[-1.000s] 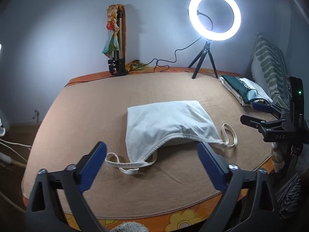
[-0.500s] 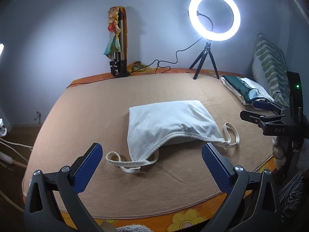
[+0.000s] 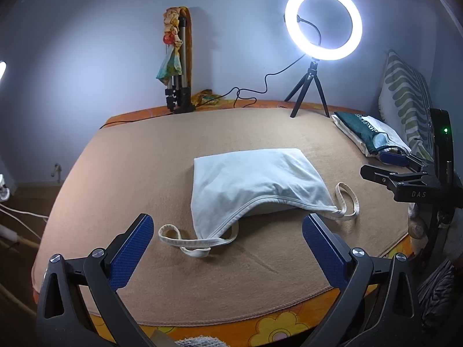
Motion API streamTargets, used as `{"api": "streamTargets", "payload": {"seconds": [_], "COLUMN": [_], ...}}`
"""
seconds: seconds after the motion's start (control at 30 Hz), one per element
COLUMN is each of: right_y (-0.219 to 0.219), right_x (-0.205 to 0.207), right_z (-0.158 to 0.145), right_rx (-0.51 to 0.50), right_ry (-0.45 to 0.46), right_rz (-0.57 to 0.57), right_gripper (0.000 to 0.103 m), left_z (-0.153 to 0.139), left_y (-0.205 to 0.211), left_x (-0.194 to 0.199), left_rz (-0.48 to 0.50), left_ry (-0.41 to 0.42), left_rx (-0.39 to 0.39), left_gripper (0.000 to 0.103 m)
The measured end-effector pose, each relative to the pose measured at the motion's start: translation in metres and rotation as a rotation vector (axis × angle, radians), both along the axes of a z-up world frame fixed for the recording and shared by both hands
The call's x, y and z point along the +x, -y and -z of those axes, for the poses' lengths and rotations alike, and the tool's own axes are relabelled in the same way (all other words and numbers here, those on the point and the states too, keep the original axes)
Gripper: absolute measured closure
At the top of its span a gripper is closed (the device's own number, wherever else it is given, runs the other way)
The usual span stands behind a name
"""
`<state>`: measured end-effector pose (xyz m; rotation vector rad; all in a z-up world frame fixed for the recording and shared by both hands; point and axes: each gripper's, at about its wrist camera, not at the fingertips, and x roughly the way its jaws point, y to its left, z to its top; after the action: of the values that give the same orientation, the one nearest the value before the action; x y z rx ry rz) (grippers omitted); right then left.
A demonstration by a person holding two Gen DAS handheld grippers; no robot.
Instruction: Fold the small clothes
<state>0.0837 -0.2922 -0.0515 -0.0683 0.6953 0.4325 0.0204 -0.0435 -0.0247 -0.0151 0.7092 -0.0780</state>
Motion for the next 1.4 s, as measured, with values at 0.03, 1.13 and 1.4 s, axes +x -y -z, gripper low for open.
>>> {"api": "streamTargets", "payload": {"seconds": [0.03,1.13,1.4], "right_y": [0.000,-0.008,-0.011], "right_x": [0.000,0.002,0.008], "right_z": [0.000,0.005,0.005], "right_rx": [0.000,-0.009,0.001], "right_ry": [-0.001,-0.012,-0.020], "right_rz": [0.000,-0.017,-0.025], "right_gripper": [0.000,0.000,0.000], "left_z": [0.000,0.003,0.006], "left_y": [0.000,0.002,0.000], "left_x": [0.000,0.001,0.004], "left_rz": [0.002,0.001,0.001], "left_ry": [0.000,-0.019,-0.030], "left_rx": [-0.001,-0.008,-0.015], "left_gripper": [0.001,0.001,0.001]}}
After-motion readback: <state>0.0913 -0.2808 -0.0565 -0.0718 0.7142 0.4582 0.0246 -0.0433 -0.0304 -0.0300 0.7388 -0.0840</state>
